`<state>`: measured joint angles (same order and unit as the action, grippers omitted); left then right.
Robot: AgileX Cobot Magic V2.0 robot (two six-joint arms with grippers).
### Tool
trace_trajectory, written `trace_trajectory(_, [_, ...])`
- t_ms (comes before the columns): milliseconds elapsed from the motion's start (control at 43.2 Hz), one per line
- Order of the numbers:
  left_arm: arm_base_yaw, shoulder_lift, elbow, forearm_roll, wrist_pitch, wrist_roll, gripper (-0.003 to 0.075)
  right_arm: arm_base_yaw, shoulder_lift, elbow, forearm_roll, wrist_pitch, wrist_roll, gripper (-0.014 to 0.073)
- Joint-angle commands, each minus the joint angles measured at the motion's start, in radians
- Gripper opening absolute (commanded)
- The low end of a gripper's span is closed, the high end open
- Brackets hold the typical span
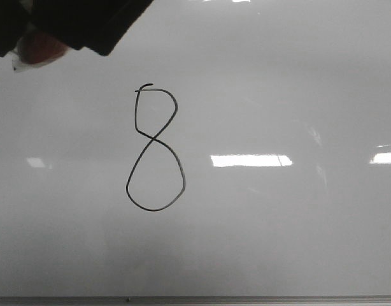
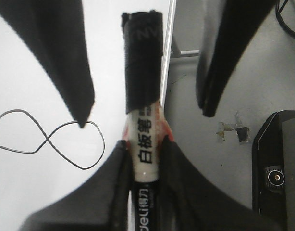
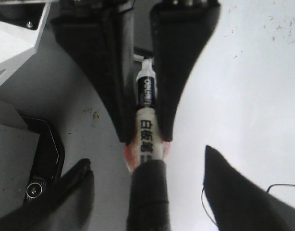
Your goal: Write number 8 on whiteboard
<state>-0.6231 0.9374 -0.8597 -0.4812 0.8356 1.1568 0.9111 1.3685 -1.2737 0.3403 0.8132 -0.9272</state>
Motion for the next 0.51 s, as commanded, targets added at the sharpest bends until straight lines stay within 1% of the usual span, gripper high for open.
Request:
trace_trajectory(0, [0.008, -0.005, -0.035, -0.022, -0.054, -0.048, -0.0019, -0.039, -0.076, -0.034, -0.012, -0.051, 0.086, 0.0538])
trace_trajectory(116, [0.068, -0.005, -0.012, -0.021, -0.088, -0.134, -0.0019, -0.148, -0.16, -0.003, -0.018, -0.05, 0.176, 0.0537])
trace_trajectory(185, [0.118, -0.008, 0.015, -0.024, -0.114, -0.173, -0.0019, -0.223, -0.227, 0.043, -0.018, -0.065, 0.216, 0.0537])
trace_trajectory(232, [0.151, -0.017, 0.041, -0.052, -0.142, -0.191, -0.0019, -0.273, -0.273, 0.09, -0.018, -0.081, 0.24, 0.0537])
trace_trajectory(324, [0.222, -0.04, 0.101, -0.164, -0.224, -0.204, -0.0019, -0.368, -0.392, 0.201, -0.018, -0.139, 0.306, 0.0512])
trace_trajectory(394, [0.262, -0.073, 0.162, -0.271, -0.319, -0.204, -0.0019, -0.442, -0.495, 0.311, -0.018, -0.191, 0.368, 0.0463])
trace_trajectory(486, [0.294, -0.136, 0.249, -0.363, -0.471, -0.204, -0.0019, -0.525, -0.633, 0.455, -0.018, -0.259, 0.44, 0.0411])
